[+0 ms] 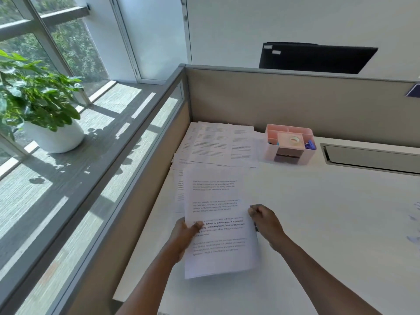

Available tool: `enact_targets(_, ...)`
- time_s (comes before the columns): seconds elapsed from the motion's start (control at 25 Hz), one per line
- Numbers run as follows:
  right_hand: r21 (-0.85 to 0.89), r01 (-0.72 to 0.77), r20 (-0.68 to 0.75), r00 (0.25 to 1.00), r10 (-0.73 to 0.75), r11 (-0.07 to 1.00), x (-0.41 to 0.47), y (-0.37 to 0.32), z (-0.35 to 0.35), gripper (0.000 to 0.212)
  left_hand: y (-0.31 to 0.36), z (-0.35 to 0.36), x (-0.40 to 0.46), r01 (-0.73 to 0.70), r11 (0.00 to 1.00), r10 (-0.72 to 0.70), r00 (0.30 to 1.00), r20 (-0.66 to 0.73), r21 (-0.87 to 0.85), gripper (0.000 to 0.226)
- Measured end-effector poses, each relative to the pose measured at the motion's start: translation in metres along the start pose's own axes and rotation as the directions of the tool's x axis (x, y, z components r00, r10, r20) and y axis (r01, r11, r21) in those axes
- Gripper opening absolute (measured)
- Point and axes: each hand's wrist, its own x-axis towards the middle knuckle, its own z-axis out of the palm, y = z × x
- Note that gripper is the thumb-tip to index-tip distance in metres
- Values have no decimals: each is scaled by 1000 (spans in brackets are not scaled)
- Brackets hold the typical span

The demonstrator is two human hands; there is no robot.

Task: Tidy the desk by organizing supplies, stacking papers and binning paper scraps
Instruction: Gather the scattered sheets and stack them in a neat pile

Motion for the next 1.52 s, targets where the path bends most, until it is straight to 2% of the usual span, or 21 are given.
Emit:
enact_targets(0.04, -109, 6, -30, 1000, -9, 994, 7, -1, 10, 9, -5, -14, 0, 2, 1000, -2, 999, -34, -4, 23)
enact_targets(0.08, -233, 42, -27, 998, -49, 972, 16, -3, 20, 20, -10, -28, 1, 7, 1000, -7, 998, -66, -6, 21)
enact_targets(0.16, -466, 153, 79, 988, -131, 872, 33, -5, 40, 43, -17, -49, 2, 22, 1000, -23, 992, -124, -9, 18)
enact_targets(0.24, -637, 227, 209, 971, -118, 737, 45, -8, 57, 57, -21, -65, 3, 32, 999, -33, 988, -152, -11, 19)
enact_targets(0.36, -832, 257, 276, 961, -35, 491, 53, 6, 66, 56, -28, -84, 3, 34, 999, -39, 987, -154, -33, 21)
enact_targets(0.44, -873, 249, 243, 968, -71, 419, 49, 19, 63, 52, -32, -94, 3, 42, 997, -52, 987, -149, -68, 24)
enact_targets(0.68, -839, 235, 74, 943, -324, 491, 23, 50, 23, 29, -40, -103, 5, 61, 991, -80, 983, -168, -119, 22)
enact_targets(0.8, -849, 141, -52, 937, -346, 510, 7, 58, -3, 19, -43, -100, 6, 73, 990, -93, 981, -170, -120, 20)
enact_targets(0.96, -726, -53, -237, 955, -176, 686, 5, 43, -10, 24, -45, -92, 7, 58, 989, -80, 984, -162, -136, 21)
enact_targets(1.0, -719, -117, -255, 961, -103, 685, 6, 36, -3, 35, -45, -90, 7, 60, 988, -83, 984, -160, -142, 21)
enact_targets(1.08, -754, -220, -268, 963, 16, 619, 7, 28, 15, 60, -46, -87, 7, 68, 986, -92, 983, -161, -153, 19)
enact_targets(1.16, -771, -281, -291, 954, 76, 571, 6, 20, 29, 67, -49, -86, 7, 71, 985, -98, 981, -169, -158, 18)
enact_targets(1.4, -709, -344, -311, 936, 165, 615, 5, 19, 30, 54, -60, -88, 8, 91, 980, -124, 975, -187, -178, 20)
enact_targets(1.52, -658, -324, -289, 942, 169, 680, 5, 27, 25, 36, -64, -87, 9, 91, 975, -126, 977, -170, -201, 21)
